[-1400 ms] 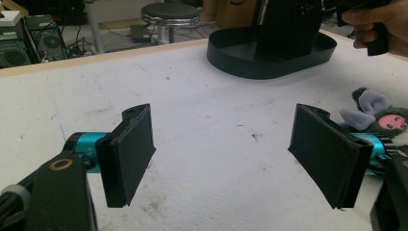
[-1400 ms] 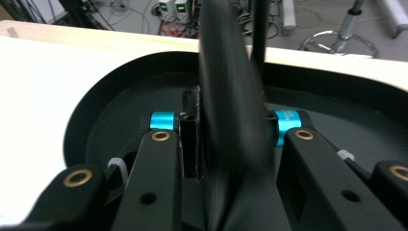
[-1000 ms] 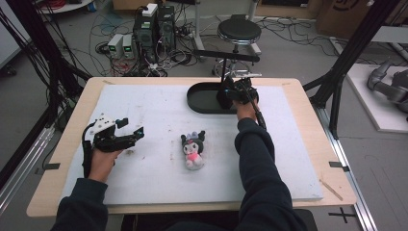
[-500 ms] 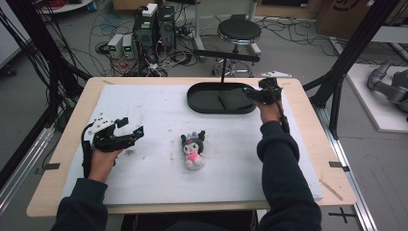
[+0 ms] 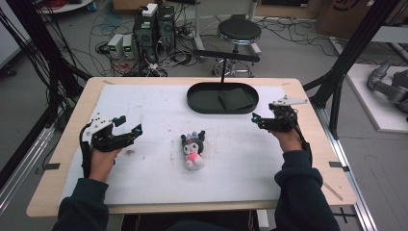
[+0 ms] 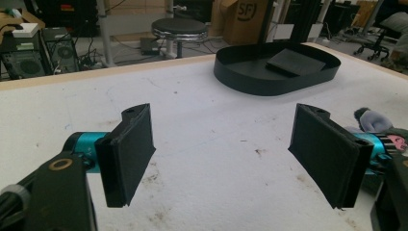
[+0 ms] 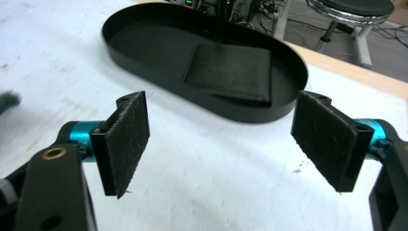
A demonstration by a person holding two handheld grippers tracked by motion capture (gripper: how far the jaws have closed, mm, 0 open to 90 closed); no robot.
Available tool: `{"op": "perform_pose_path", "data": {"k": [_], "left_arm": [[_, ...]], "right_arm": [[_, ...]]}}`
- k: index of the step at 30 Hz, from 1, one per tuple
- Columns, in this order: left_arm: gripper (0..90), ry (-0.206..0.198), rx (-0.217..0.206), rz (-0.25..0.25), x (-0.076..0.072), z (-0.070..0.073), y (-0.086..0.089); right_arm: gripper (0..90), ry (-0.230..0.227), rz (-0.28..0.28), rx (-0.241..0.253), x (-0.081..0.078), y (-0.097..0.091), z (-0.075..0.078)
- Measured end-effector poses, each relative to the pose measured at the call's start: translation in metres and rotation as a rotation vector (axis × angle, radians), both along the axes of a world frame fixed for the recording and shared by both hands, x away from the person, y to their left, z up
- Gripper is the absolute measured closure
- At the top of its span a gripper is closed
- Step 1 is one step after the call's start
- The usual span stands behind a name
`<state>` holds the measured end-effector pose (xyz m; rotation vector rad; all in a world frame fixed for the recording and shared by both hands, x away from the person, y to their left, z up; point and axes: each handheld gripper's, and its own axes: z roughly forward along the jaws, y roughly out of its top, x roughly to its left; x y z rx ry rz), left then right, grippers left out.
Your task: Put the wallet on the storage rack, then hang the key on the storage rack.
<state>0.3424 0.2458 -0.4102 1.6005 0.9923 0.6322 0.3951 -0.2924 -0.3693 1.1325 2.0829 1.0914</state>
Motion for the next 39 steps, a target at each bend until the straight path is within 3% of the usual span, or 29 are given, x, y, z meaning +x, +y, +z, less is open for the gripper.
{"op": "perform_pose_path", "data": {"k": [2,4,15,24,28,34,39], "left_arm": [[23.0,0.004,-0.005,-0.001,0.000,0.000,-0.002],[23.0,0.006,0.002,-0.004,0.000,0.000,-0.002],[23.0,-0.004,-0.007,-0.011,-0.001,0.000,-0.005],[23.0,0.001,-0.036,-0.002,-0.003,0.003,-0.008],[23.0,0.034,-0.051,-0.027,-0.005,0.008,-0.020],[22.8,0.100,0.008,-0.069,-0.010,0.006,-0.052],[22.9,0.119,0.004,-0.091,-0.011,0.010,-0.076]], "right_arm": [[21.5,-0.019,0.005,-0.026,-0.006,-0.001,-0.008],[21.5,-0.002,0.010,-0.049,-0.005,-0.001,-0.012],[21.5,-0.021,-0.024,-0.014,-0.007,0.000,-0.014],[21.5,-0.005,-0.051,0.024,-0.008,-0.004,-0.018],[21.6,-0.014,-0.052,0.026,-0.009,-0.006,-0.016],[21.6,-0.008,-0.048,0.048,-0.009,-0.009,-0.017],[21.7,-0.020,-0.025,0.060,-0.012,-0.004,-0.015]]}}
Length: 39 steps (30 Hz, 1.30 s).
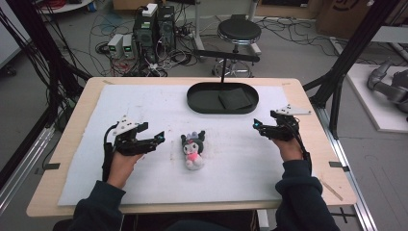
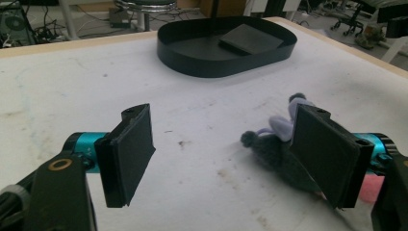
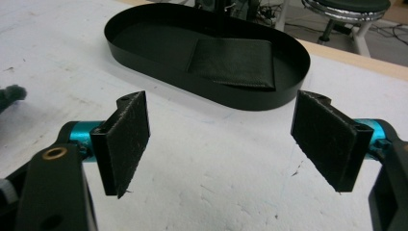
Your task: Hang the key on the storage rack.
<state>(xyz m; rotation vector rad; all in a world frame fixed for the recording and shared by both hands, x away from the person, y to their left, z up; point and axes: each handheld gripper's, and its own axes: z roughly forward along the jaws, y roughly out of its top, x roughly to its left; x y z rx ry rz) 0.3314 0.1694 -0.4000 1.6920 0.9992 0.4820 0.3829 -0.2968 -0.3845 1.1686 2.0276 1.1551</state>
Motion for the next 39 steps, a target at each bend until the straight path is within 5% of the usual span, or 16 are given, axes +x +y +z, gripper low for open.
{"op": "perform_pose_path", "data": {"k": [7,13,20,23,26,31,36,39], "left_arm": [[22.9,0.032,0.017,-0.053,-0.001,0.008,-0.045],[23.7,0.077,0.095,-0.084,0.000,-0.001,-0.089],[23.7,0.158,0.212,-0.102,0.006,-0.017,-0.114],[23.6,0.198,0.262,-0.120,0.008,-0.027,-0.118],[22.1,0.199,0.253,-0.124,0.010,-0.029,-0.117],[38.2,0.182,0.277,-0.238,0.018,-0.023,-0.105],[40.4,0.077,0.417,-0.329,0.031,-0.006,-0.081],[40.3,0.069,0.474,-0.377,0.038,-0.003,-0.072]], "right_arm": [[21.8,0.000,0.005,0.007,0.000,0.000,0.000],[21.8,0.002,0.004,0.014,0.001,-0.002,0.000],[21.8,0.004,0.006,0.022,0.000,-0.003,0.000],[21.9,0.008,0.008,0.025,0.001,-0.004,0.000],[21.9,0.013,0.007,0.029,0.001,-0.004,0.000],[21.9,0.014,0.012,0.028,0.001,-0.003,0.000],[23.4,0.014,0.010,0.033,0.001,-0.005,0.000],[23.4,0.018,0.008,0.029,0.002,-0.005,-0.001]]}}
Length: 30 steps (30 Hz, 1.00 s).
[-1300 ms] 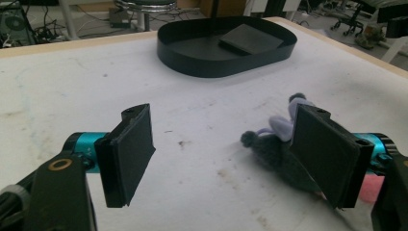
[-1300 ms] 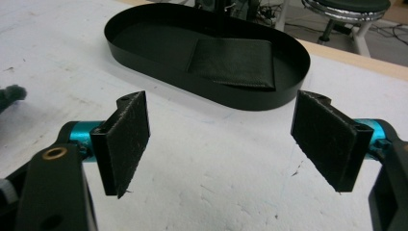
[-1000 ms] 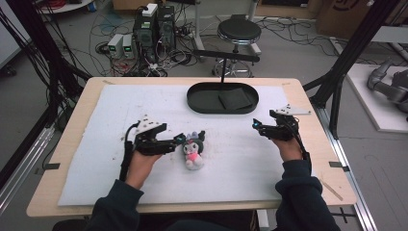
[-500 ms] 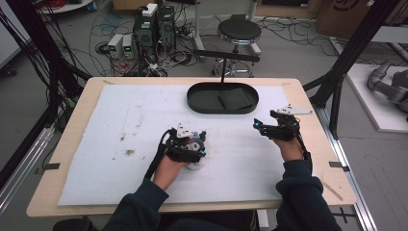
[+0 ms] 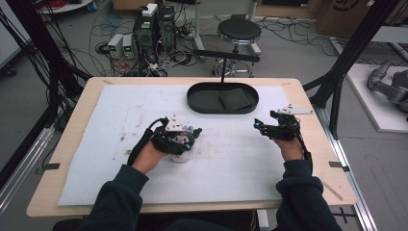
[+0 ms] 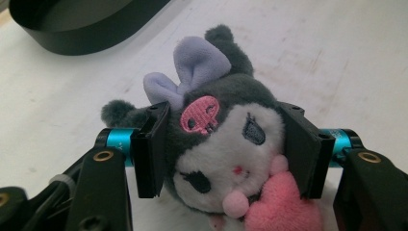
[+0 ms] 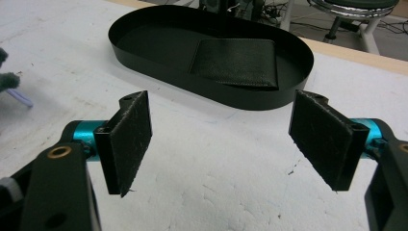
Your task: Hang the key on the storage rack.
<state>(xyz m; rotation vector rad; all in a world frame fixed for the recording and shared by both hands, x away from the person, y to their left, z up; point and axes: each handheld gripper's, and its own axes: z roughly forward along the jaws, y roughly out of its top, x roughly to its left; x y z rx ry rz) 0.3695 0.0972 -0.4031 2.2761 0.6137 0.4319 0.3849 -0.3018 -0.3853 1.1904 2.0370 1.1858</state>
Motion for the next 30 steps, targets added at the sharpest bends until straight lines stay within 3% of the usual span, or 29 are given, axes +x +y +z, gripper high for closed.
{"op": "perform_pose_path", "data": {"k": [2,3,7,9,12,14,18,22,25,30], "left_arm": [[39.4,0.019,0.028,-0.008,0.002,-0.004,0.000],[37.8,0.024,0.014,0.008,0.002,-0.006,-0.001],[30.1,0.053,-0.055,0.108,0.000,-0.007,-0.005],[27.5,0.041,-0.105,0.169,-0.005,-0.004,-0.006],[27.5,0.016,-0.187,0.301,-0.014,-0.001,-0.005],[27.4,0.010,-0.188,0.389,-0.019,-0.004,-0.005],[25.4,0.031,-0.147,0.473,-0.022,-0.021,-0.005],[22.2,0.057,-0.123,0.492,-0.023,-0.030,-0.003],[22.4,0.088,-0.136,0.476,-0.020,-0.033,-0.002],[31.2,0.094,-0.137,0.419,-0.017,-0.031,0.001]], "right_arm": [[23.4,0.003,0.001,-0.001,0.000,0.001,0.000],[23.4,0.004,0.000,-0.003,0.000,0.001,-0.001],[23.4,0.008,0.000,-0.004,0.000,0.002,-0.001],[23.3,0.005,0.000,-0.002,0.000,0.001,-0.001],[23.4,0.008,-0.003,-0.002,0.000,0.000,-0.001],[23.4,0.002,0.001,-0.004,0.000,0.000,-0.002],[23.4,0.000,0.006,-0.002,0.000,0.000,-0.001],[23.4,0.000,0.001,0.001,0.000,-0.001,-0.001],[23.4,0.004,0.002,0.004,0.000,-0.001,-0.002],[23.5,0.002,0.009,0.002,0.000,0.000,-0.001]]}}
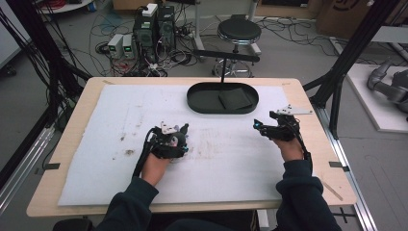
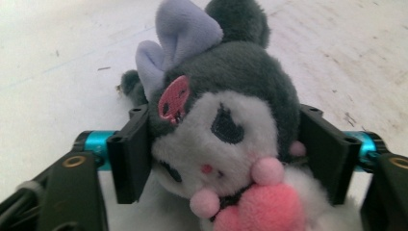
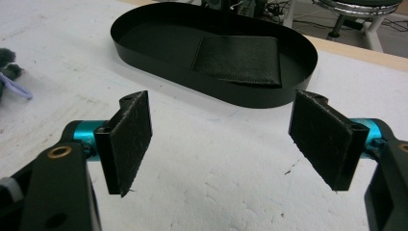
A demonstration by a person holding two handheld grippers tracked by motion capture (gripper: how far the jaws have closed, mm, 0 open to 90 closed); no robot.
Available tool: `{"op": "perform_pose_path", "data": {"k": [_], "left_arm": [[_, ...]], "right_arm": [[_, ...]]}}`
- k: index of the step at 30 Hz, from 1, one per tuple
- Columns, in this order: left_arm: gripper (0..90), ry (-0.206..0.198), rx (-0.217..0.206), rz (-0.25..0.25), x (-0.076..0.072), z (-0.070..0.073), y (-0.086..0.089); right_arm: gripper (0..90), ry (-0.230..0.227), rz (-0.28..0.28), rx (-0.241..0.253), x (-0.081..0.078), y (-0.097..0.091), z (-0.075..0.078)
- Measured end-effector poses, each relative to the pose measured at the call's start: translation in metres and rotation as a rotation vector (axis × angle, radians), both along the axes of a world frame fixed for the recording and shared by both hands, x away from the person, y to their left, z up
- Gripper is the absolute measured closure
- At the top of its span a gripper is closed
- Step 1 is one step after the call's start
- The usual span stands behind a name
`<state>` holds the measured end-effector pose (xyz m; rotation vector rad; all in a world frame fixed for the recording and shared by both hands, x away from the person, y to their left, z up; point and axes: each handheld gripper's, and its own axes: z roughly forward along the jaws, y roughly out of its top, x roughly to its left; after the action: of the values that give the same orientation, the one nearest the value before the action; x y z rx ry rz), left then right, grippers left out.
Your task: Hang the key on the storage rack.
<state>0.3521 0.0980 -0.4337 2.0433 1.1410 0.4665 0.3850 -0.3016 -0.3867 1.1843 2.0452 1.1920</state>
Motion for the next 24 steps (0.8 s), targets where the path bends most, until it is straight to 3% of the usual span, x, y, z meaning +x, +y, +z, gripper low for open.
{"op": "perform_pose_path", "data": {"k": [5,11,15,19,24], "left_arm": [[34.4,-0.019,-0.054,-0.063,0.007,0.015,0.014],[34.4,-0.087,-0.126,-0.178,0.024,0.060,0.027],[34.3,-0.117,-0.169,-0.215,0.038,0.086,0.031],[34.4,-0.150,-0.156,-0.249,0.052,0.106,0.030],[34.4,-0.175,-0.173,-0.246,0.074,0.124,0.023]], "right_arm": [[23.5,-0.004,-0.003,0.003,0.000,-0.001,0.001],[23.8,-0.008,-0.003,0.009,-0.001,-0.001,0.001],[23.9,-0.015,-0.003,0.016,-0.002,-0.002,0.002],[23.9,-0.018,-0.001,0.020,-0.002,-0.002,0.003],[23.9,-0.021,-0.002,0.032,-0.002,-0.004,0.004]]}}
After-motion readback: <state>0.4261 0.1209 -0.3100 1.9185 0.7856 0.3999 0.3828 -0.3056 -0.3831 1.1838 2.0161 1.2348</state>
